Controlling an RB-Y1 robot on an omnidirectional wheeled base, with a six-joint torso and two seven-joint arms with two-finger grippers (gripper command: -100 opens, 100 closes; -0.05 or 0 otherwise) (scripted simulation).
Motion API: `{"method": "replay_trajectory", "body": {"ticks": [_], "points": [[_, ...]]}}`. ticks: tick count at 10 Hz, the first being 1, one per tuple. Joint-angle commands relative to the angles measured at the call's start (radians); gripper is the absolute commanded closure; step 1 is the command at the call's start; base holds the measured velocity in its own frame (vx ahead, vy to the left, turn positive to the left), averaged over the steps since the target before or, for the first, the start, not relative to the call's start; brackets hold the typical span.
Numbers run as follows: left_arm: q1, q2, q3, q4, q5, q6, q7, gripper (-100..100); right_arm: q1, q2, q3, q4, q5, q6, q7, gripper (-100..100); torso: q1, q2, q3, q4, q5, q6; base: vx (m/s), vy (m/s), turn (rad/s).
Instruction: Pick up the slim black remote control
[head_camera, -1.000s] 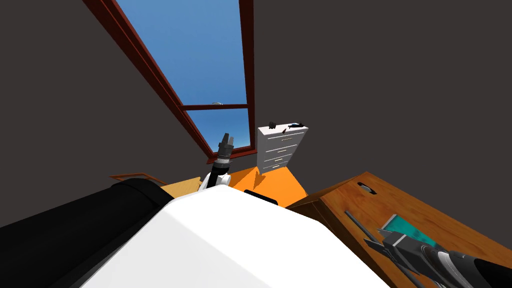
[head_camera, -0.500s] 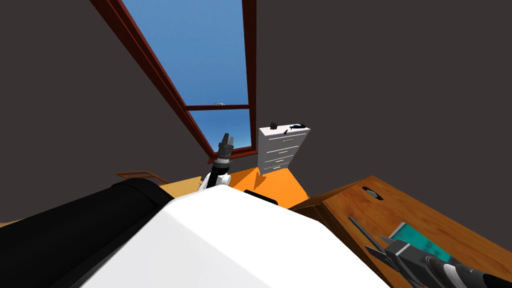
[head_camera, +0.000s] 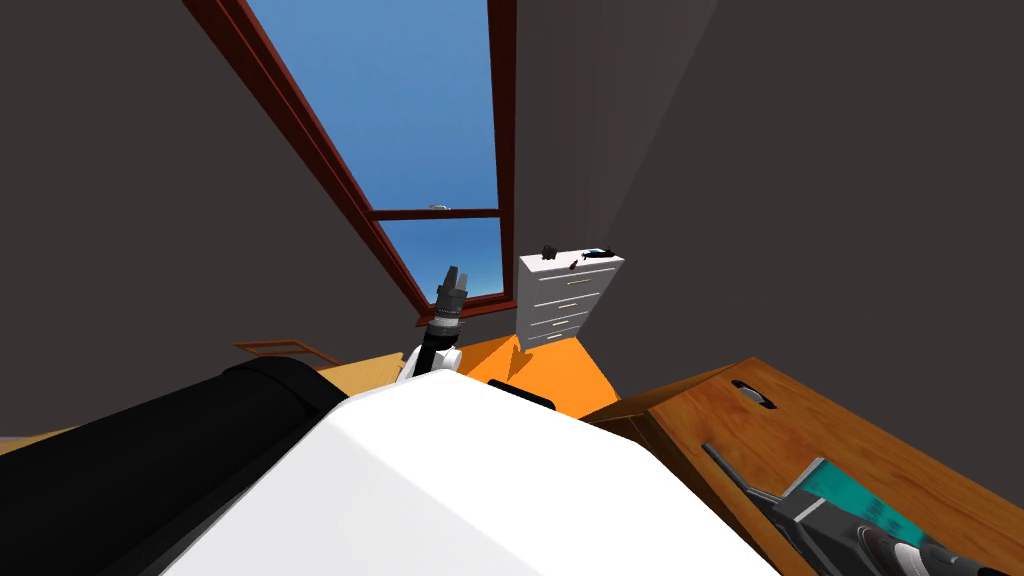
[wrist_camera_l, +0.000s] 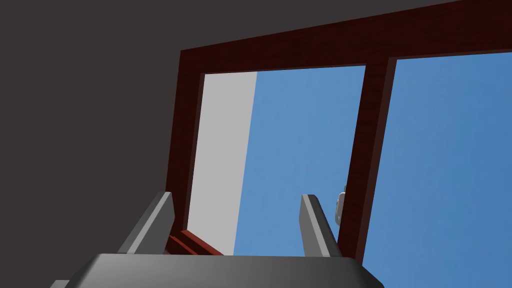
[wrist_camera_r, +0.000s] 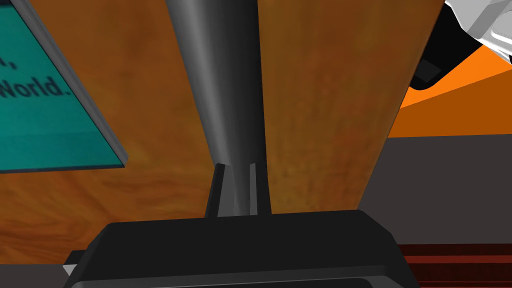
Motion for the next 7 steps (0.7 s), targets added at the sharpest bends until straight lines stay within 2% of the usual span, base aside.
{"method": "replay_trajectory", "body": {"ticks": [1, 3, 4, 5, 6, 7], "points": [[0.0, 0.0, 0.0, 0.0, 0.0, 0.0, 0.0, 0, 0.0, 0.0, 0.0, 0.0, 0.0, 0.0, 0.0, 100, 0.0, 0.0, 0.0, 0.0, 0.0, 0.0, 0.0, 0.0, 0.0], [0.0, 0.0, 0.0, 0.0, 0.0, 0.0, 0.0, 0, 0.0, 0.0, 0.0, -0.001, 0.0, -0.001, 0.001, 100, -0.002, -0.001, 0.0, 0.0, 0.0, 0.0, 0.0, 0.0, 0.0], [0.0, 0.0, 0.0, 0.0, 0.0, 0.0, 0.0, 0, 0.0, 0.0, 0.0, -0.001, 0.0, -0.001, 0.001, 0, -0.002, -0.001, 0.0, 0.0, 0.0, 0.0, 0.0, 0.0, 0.0], [0.0, 0.0, 0.0, 0.0, 0.0, 0.0, 0.0, 0, -0.007, -0.03, -0.031, 0.015, -0.007, -0.035, -0.016, 100, -0.002, -0.001, 0.0, 0.0, 0.0, 0.0, -0.04, 0.0, -0.122], [0.0, 0.0, 0.0, 0.0, 0.0, 0.0, 0.0, 0, -0.007, -0.03, -0.031, 0.015, -0.007, -0.035, -0.016, 100, -0.002, 0.001, 0.001, 0.0, 0.0, 0.001, -0.044, 0.0, -0.088], [0.0, 0.0, 0.0, 0.0, 0.0, 0.0, 0.0, 0, -0.005, -0.041, -0.052, 0.019, -0.008, -0.052, -0.025, 100, -0.002, 0.002, 0.001, 0.001, 0.0, 0.001, -0.035, 0.004, -0.062]]}}
